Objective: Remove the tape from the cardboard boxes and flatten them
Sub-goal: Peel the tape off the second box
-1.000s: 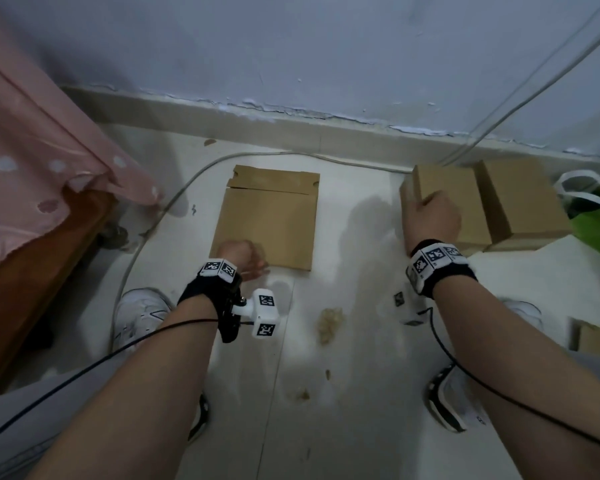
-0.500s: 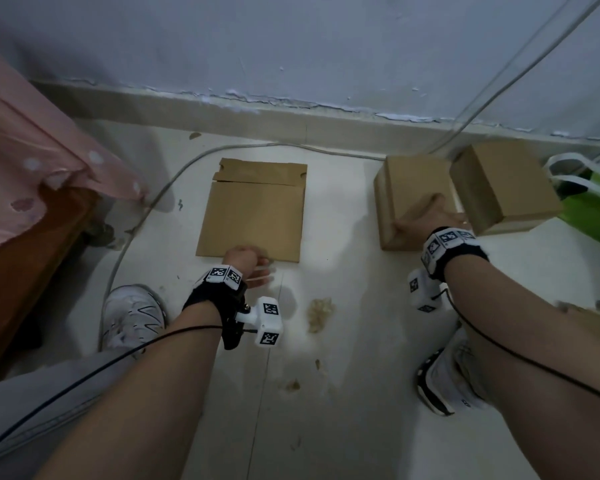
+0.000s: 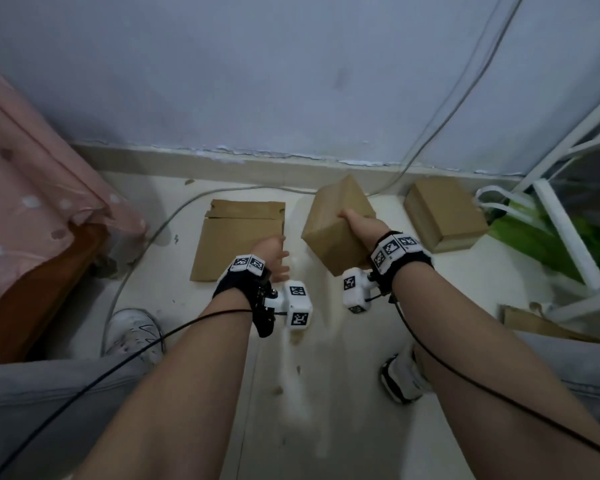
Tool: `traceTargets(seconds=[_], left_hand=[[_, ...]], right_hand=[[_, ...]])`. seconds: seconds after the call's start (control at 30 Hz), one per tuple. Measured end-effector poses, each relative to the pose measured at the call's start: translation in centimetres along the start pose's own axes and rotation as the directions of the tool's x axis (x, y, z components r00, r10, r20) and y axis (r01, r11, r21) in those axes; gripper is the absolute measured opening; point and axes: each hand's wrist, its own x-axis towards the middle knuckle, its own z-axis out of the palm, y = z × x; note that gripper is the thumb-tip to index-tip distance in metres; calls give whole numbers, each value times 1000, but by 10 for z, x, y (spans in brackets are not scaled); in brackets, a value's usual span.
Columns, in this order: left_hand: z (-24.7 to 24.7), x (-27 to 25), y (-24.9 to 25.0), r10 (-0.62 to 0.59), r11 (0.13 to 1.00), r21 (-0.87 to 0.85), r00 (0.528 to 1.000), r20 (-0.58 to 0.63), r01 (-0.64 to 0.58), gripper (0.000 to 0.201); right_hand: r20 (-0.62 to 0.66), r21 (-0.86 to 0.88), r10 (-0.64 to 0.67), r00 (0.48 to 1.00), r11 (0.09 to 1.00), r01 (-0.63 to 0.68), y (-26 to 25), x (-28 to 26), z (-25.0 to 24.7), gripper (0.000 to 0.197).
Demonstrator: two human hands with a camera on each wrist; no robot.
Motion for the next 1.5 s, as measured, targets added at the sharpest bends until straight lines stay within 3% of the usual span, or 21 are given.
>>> traceTargets(seconds=[0.13, 0.2, 0.23, 0.37, 0.47, 0.53, 0.57, 0.67, 0.73, 0.8, 0.93, 1.07, 1.17, 1.27, 1.37, 1.47, 1.5], left_hand=[[20, -9, 4, 66, 997, 44, 998, 16, -66, 73], [23, -3, 3, 67, 998, 2, 997, 28, -67, 78], [25, -5, 3, 52, 998, -34, 998, 26, -51, 73], [25, -13, -1, 74, 995, -69, 997, 27, -72, 40], [21, -16, -1, 64, 993, -105, 997, 46, -59, 40], [18, -16, 2, 38, 992, -123, 999, 25, -35, 43], [17, -14, 4, 33, 990, -138, 999, 16, -30, 43], [16, -5, 9, 24, 980, -198, 1000, -9, -25, 40], [18, 3, 13, 27, 973, -227, 1000, -13, -29, 37], [20, 11, 16, 16, 968, -251, 1000, -18, -20, 35], [32, 29, 23, -31, 964, -264, 999, -29, 22, 43], [47, 42, 31, -28, 967, -255, 1000, -13, 24, 41], [51, 48, 35, -37, 978, -204, 999, -19, 32, 46], [49, 50, 35, -60, 981, -188, 998, -16, 56, 52], [47, 50, 31, -64, 982, -177, 998, -25, 58, 52], [44, 52, 24, -66, 983, -175, 997, -47, 57, 44], [44, 52, 23, -67, 983, -173, 997, -49, 57, 43]], right_hand=[[204, 186, 32, 978, 980, -71, -15, -41, -4, 67], [279, 187, 53, 959, 976, -108, -15, -51, -4, 83], [296, 198, 41, 954, 975, -103, -15, -53, -3, 87], [346, 197, 24, 938, 975, -98, -9, -61, 7, 74], [461, 125, 40, 887, 986, -110, -1, -65, 12, 86], [480, 29, 65, 875, 996, -90, 1, -59, 12, 82], [435, -34, 44, 900, 999, -33, 2, -52, 10, 80], [106, -246, -58, 993, 966, 83, 2, -13, -2, 75], [-45, -363, -64, 997, 931, 43, 1, 14, -16, 63], [-113, -446, -55, 992, 895, -1, 2, 43, -31, 57], [-197, -502, 2, 980, 858, -103, 14, 107, -61, 70], [-202, -545, -10, 979, 832, -104, 17, 109, -84, 50], [-217, -726, 22, 976, 665, -176, 21, 103, -100, 63], [-237, -754, 12, 971, 628, -192, 33, 102, -110, 66], [-305, -751, -84, 949, 634, -185, 48, 115, -108, 68], [-352, -668, -246, 903, 742, -58, 42, 123, -104, 29], [-385, -599, -285, 878, 801, -2, 37, 120, -104, 28]])
